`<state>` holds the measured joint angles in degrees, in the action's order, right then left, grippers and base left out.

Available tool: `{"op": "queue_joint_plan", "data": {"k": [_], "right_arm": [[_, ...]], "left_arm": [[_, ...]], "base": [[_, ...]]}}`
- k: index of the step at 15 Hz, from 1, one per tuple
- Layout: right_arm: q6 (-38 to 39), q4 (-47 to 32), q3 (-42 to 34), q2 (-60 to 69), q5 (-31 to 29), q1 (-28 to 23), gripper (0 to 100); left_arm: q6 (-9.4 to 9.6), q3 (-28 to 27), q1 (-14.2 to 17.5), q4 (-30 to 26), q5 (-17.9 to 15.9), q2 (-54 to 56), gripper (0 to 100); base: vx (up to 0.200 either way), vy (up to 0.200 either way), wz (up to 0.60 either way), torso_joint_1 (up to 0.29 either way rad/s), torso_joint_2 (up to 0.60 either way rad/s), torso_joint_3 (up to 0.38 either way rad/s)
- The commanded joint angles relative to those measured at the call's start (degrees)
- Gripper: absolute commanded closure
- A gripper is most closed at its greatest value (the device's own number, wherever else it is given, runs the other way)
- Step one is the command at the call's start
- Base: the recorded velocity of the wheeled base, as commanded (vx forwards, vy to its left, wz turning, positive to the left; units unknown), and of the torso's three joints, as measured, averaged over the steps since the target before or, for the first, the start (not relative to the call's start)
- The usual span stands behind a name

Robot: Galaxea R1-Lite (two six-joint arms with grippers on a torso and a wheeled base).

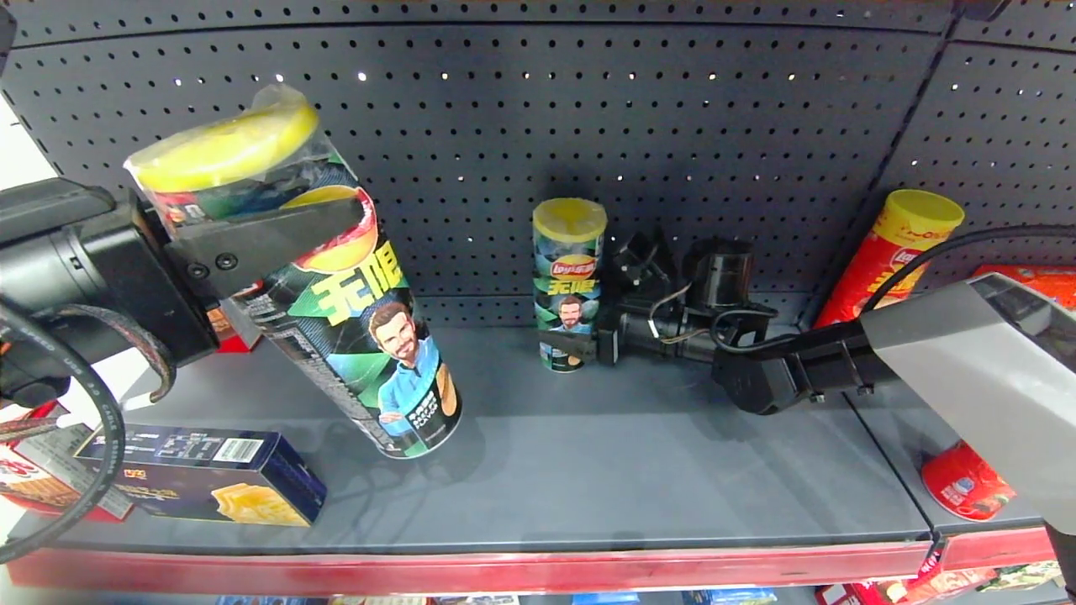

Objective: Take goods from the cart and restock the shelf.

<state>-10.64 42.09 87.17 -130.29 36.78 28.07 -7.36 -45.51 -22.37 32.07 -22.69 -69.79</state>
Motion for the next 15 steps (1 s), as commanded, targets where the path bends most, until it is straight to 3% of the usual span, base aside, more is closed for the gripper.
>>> {"op": "queue_joint_plan", "data": {"k": [1, 2, 9, 13, 15], "right_arm": [[0.0, -0.1, 1.9, -2.2, 0.0, 0.3, 0], [-0.1, 0.4, 2.3, -2.8, 0.0, 0.3, 100], [0.0, 1.9, 0.5, -0.8, -0.7, 1.2, 100], [0.1, 5.5, -7.5, 5.4, -1.3, 1.5, 100], [0.4, 9.3, -17.5, 12.4, -1.4, 3.5, 100]], "left_arm": [[-0.02, 0.1, 0.4, 0.0, 0.0, 0.0, 100], [-0.11, 0.1, 0.4, 0.0, 0.0, 0.0, 100], [-0.11, 1.3, 0.7, -0.1, 0.0, 0.4, 100], [-0.11, 2.5, 0.8, -0.1, 0.1, 1.9, 100], [-0.20, 2.7, 0.8, -0.1, 0.0, 2.3, 100]], "base": [[0.000, 0.000, 0.00, 0.000, 0.00, 0.000], [0.000, 0.000, 0.00, 0.000, 0.00, 0.000], [0.000, 0.000, 0.00, 0.000, 0.00, 0.000], [0.000, 0.000, 0.00, 0.000, 0.00, 0.000], [0.000, 0.000, 0.00, 0.000, 0.00, 0.000]]}}
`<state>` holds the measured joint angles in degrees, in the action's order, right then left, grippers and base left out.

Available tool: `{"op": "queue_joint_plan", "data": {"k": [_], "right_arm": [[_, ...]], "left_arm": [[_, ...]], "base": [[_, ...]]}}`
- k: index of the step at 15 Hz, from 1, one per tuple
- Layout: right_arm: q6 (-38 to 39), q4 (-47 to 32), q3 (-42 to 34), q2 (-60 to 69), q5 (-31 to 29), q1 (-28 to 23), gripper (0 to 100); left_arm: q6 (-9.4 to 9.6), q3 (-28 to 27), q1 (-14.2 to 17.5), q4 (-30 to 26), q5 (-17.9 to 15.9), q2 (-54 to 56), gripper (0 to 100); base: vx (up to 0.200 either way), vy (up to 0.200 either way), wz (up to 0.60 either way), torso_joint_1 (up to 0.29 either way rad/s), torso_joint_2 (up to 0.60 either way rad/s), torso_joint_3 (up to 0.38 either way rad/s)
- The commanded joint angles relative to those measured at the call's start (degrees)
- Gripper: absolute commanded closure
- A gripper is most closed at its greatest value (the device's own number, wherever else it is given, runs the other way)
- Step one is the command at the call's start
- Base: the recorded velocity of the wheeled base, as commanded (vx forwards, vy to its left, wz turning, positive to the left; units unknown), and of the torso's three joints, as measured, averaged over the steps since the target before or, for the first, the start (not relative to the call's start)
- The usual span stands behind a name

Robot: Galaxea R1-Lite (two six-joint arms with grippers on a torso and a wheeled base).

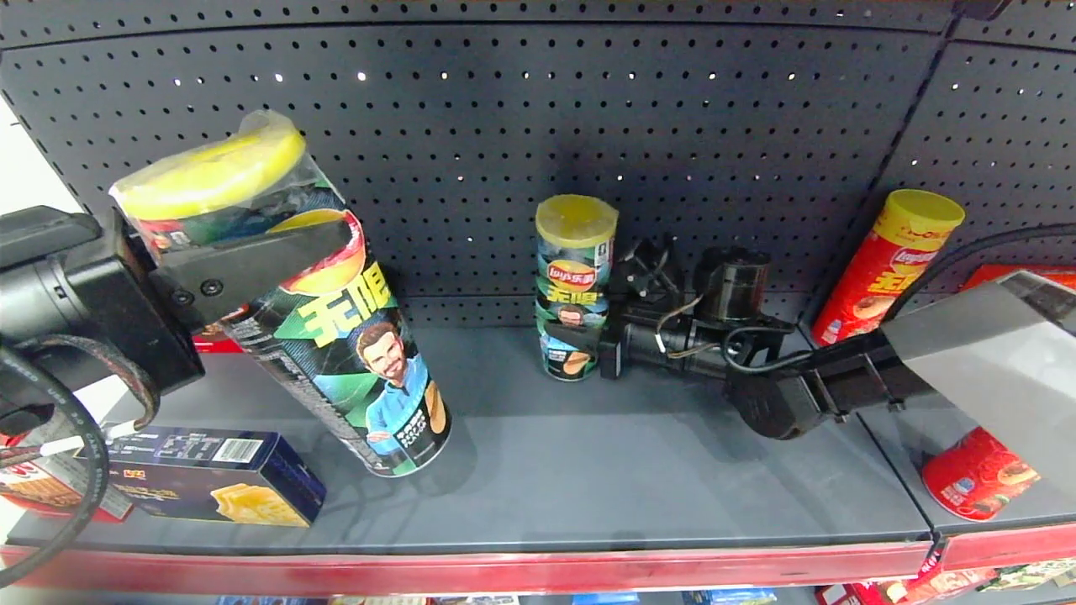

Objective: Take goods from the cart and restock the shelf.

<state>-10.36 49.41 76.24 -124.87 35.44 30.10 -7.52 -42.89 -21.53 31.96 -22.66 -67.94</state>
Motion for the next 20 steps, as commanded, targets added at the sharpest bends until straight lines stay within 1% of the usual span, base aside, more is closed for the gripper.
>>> {"op": "queue_joint_plan", "data": {"k": [1, 2, 3, 4, 5, 7, 10, 12, 16, 18, 20], "right_arm": [[0.2, 3.2, -10.5, 9.5, 0.1, 2.0, 100], [0.3, 4.0, -13.7, 11.4, 0.1, 2.6, 100], [0.5, 6.2, -20.9, 15.4, 0.1, 3.7, 100], [0.9, 8.2, -26.0, 17.6, 0.1, 4.1, 100], [0.9, 9.1, -27.9, 18.6, 0.1, 4.4, 100], [0.8, 13.5, -37.2, 20.7, 0.2, 4.7, 100], [0.8, 18.9, -43.3, 20.0, 0.5, 5.6, 100], [0.8, 19.5, -44.2, 19.0, 0.5, 6.0, 100], [0.7, 19.7, -43.4, 16.0, 0.7, 5.8, 100], [0.8, 21.6, -42.5, 14.0, 1.0, 5.6, 100], [0.8, 22.0, -41.4, 12.8, 1.1, 5.4, 100]], "left_arm": [[-0.04, 0.3, 0.0, -0.1, 0.0, 0.7, 100], [-0.04, 0.5, 0.0, -0.1, 0.0, 0.7, 100], [0.05, 1.1, 0.2, 0.0, 0.0, 0.8, 100], [0.05, 1.1, 0.2, 0.0, 0.0, 0.7, 100], [0.05, 1.1, 0.2, 0.0, 0.0, 0.7, 100], [0.05, 1.1, 0.3, 0.0, 0.0, 0.8, 100], [0.05, 2.1, 0.3, 0.0, 0.1, 1.5, 100], [0.05, 2.7, 0.3, 0.0, 0.1, 1.8, 100], [0.05, 3.6, 0.3, 0.0, 0.0, 2.7, 100], [0.05, 3.9, 0.3, 0.0, 0.0, 2.7, 100], [0.05, 4.0, 0.3, 0.0, 0.0, 2.7, 100]], "base": [[0.000, 0.000, 0.00, 0.000, 0.00, 0.000], [0.000, 0.000, 0.00, 0.000, 0.00, 0.000], [0.000, 0.000, 0.00, 0.000, 0.00, 0.000], [0.000, 0.000, 0.00, 0.000, 0.00, 0.000], [0.000, 0.000, 0.00, 0.000, 0.00, 0.000], [0.000, 0.000, 0.00, 0.000, 0.00, 0.000], [0.000, 0.000, 0.00, 0.000, 0.00, 0.000], [0.000, 0.000, 0.00, 0.000, 0.00, 0.000], [0.000, 0.000, 0.00, 0.000, 0.00, 0.000], [0.000, 0.000, 0.00, 0.000, 0.00, 0.000], [0.000, 0.000, 0.00, 0.000, 0.00, 0.000]]}}
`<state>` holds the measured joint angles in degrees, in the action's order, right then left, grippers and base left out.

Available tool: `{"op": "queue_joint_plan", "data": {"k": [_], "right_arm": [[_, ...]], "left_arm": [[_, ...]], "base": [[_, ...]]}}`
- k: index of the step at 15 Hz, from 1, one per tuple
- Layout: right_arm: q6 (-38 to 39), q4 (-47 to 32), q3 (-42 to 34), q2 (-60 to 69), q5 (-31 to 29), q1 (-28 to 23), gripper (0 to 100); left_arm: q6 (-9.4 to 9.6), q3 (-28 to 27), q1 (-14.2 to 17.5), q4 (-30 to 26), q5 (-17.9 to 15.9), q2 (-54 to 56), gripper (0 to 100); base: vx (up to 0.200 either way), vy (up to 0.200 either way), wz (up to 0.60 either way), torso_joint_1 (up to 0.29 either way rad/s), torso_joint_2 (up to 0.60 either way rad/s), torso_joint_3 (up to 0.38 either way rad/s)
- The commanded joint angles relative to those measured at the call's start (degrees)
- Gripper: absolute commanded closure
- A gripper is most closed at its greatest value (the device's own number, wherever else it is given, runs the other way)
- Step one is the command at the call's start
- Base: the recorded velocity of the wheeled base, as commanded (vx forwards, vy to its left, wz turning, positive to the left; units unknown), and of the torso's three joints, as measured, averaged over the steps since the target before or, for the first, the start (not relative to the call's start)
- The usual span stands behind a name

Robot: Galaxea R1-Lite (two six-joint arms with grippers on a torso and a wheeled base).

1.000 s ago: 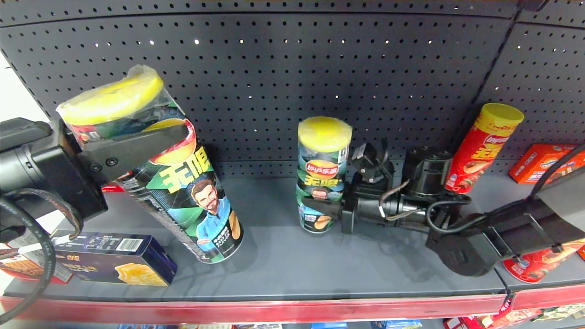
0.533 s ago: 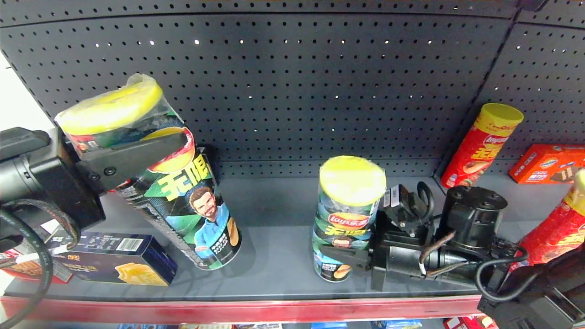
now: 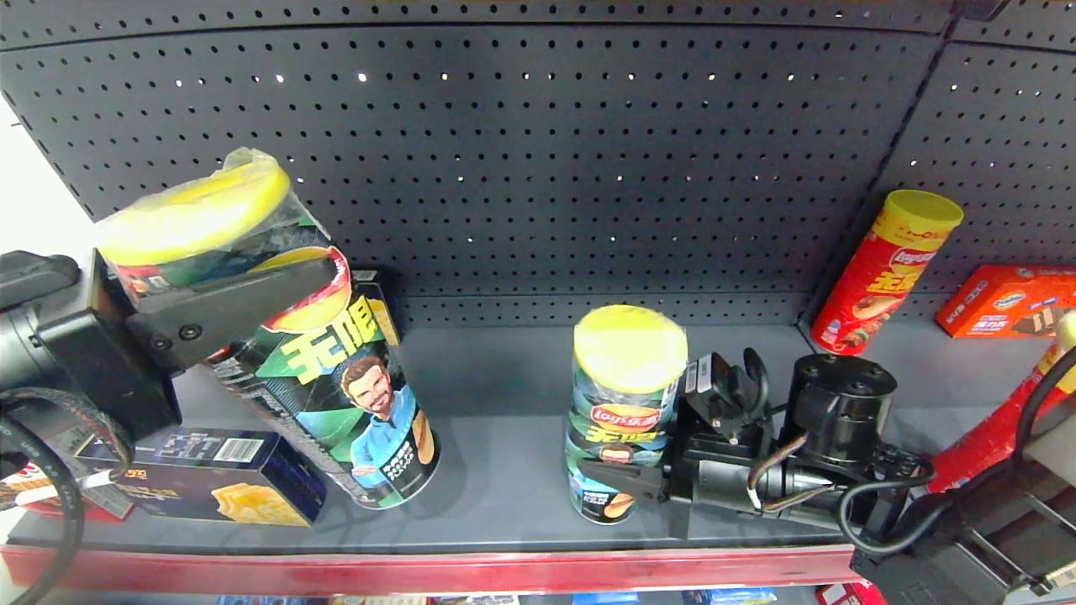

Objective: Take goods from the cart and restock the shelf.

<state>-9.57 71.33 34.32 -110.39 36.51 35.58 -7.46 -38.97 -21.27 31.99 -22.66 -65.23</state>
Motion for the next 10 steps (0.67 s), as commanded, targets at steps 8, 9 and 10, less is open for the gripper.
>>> {"op": "queue_joint_plan", "data": {"k": [8, 9, 10], "right_arm": [[-0.4, 0.2, 3.1, -3.7, 0.2, -0.6, 0], [-0.5, 0.2, 2.6, -2.3, 0.2, -0.8, 0], [-0.4, 0.2, 1.6, -0.6, 0.1, -1.2, 0]], "left_arm": [[-0.01, 0.2, -0.1, 0.0, 0.1, 0.0, 100], [-0.01, 0.2, 0.0, 0.0, 0.1, 0.0, 100], [-0.01, 0.3, 0.0, -0.1, 0.1, 0.0, 100]], "base": [[0.000, 0.000, 0.00, 0.000, 0.00, 0.000], [0.000, 0.000, 0.00, 0.000, 0.00, 0.000], [0.000, 0.000, 0.00, 0.000, 0.00, 0.000]]}}
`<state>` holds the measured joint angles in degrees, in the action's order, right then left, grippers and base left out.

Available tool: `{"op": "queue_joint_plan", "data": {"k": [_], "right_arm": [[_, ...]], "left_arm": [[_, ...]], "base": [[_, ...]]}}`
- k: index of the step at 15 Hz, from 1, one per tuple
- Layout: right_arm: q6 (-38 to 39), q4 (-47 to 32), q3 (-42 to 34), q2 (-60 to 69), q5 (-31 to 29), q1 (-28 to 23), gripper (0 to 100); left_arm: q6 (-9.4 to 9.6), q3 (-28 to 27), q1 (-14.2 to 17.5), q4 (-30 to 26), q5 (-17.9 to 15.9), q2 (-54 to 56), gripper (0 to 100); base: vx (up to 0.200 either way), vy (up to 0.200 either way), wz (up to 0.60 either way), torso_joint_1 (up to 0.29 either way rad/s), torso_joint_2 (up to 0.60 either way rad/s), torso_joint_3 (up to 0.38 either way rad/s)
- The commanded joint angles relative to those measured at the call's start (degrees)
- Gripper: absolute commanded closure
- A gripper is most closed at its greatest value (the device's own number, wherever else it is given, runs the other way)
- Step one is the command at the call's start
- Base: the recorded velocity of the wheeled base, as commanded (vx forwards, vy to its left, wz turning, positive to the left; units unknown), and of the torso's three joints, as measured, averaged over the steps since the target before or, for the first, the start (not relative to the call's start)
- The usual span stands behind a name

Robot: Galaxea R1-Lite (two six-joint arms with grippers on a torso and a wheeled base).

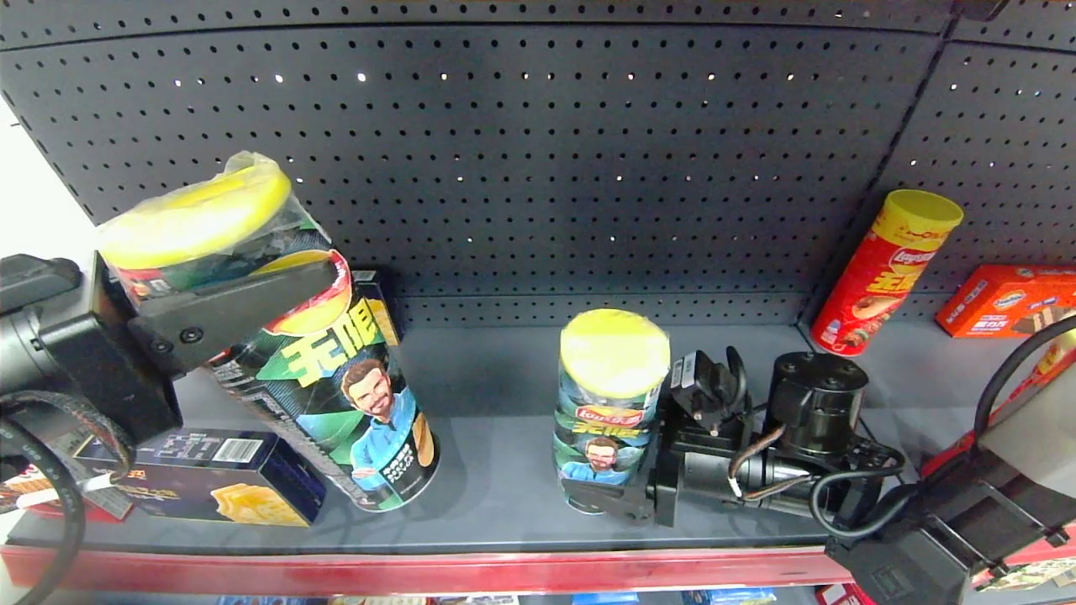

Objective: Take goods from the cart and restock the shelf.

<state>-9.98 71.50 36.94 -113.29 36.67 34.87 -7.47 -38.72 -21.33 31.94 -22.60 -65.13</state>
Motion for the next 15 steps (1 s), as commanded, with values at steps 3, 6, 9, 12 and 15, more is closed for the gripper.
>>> {"op": "queue_joint_plan", "data": {"k": [3, 6, 9, 12, 15], "right_arm": [[0.0, 0.0, -5.6, 9.0, 0.0, -2.7, 0], [0.2, -0.8, -15.8, 21.4, -0.3, -3.8, 0], [0.3, -1.5, -25.2, 34.2, -1.9, -3.8, 0], [0.3, -2.8, -29.1, 40.8, -7.9, -3.8, 0], [0.3, -12.5, -36.9, 56.2, -20.0, -5.2, 0]], "left_arm": [[0.00, 0.4, 0.0, 0.1, 0.0, -0.1, 100], [0.00, 1.2, -0.3, 0.1, -0.1, 0.4, 100], [0.00, 1.1, -0.3, 0.1, -0.1, 0.4, 100], [0.00, 1.2, -0.5, 0.1, -0.2, 0.4, 100], [0.27, 2.0, -0.4, 0.1, -0.1, 1.4, 100]], "base": [[0.000, 0.000, 0.00, 0.000, 0.00, 0.000], [0.000, 0.000, 0.00, 0.000, 0.00, 0.000], [0.000, 0.000, 0.00, 0.000, 0.00, 0.000], [0.000, 0.000, 0.00, 0.000, 0.00, 0.000], [0.000, 0.000, 0.00, 0.000, 0.00, 0.000]]}}
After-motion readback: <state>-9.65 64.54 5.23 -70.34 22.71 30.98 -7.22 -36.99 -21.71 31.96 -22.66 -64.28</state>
